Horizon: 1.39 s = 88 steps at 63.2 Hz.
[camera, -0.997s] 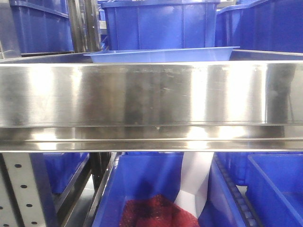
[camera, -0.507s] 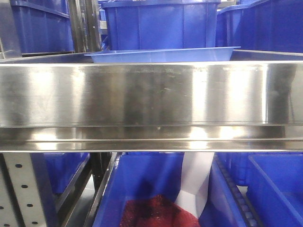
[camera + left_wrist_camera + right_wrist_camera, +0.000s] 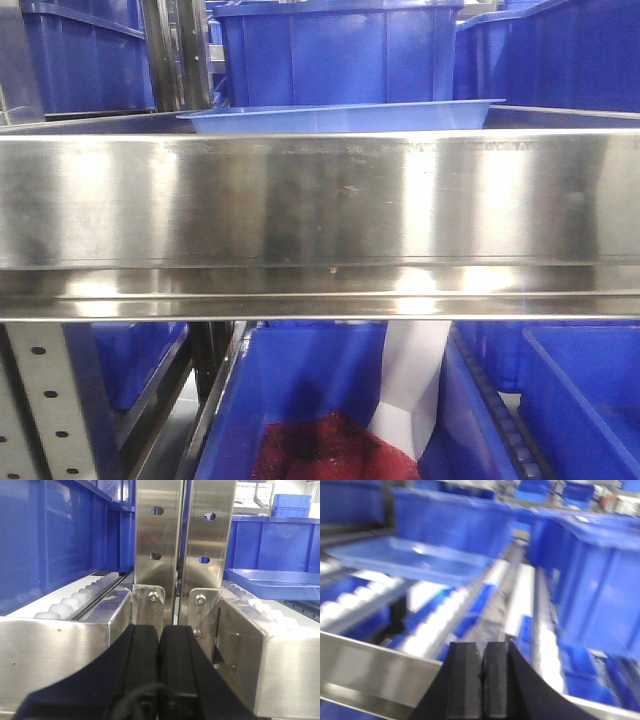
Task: Grab blue tray and place on right shelf
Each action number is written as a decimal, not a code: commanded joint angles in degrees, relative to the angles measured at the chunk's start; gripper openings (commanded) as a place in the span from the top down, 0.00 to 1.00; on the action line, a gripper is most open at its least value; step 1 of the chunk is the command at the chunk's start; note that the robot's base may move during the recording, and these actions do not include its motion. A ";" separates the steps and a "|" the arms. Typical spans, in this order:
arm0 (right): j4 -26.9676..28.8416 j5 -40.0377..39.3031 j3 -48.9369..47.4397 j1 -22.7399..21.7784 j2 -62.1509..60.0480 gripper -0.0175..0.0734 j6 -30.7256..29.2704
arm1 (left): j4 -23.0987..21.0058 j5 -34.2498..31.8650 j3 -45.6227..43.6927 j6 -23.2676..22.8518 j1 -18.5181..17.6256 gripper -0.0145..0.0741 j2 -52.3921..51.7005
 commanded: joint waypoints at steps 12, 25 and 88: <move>4.09 -18.78 13.22 -10.45 -5.67 0.75 -2.14 | -0.45 -4.94 1.71 0.27 0.08 0.89 -0.87; 9.82 -30.25 26.16 -11.87 -7.11 0.75 -2.14 | -0.45 -4.94 1.71 0.27 0.08 0.89 -0.87; 10.29 -30.96 25.97 -13.92 -7.11 0.75 -2.77 | -0.45 -4.94 1.71 0.27 0.08 0.89 -0.87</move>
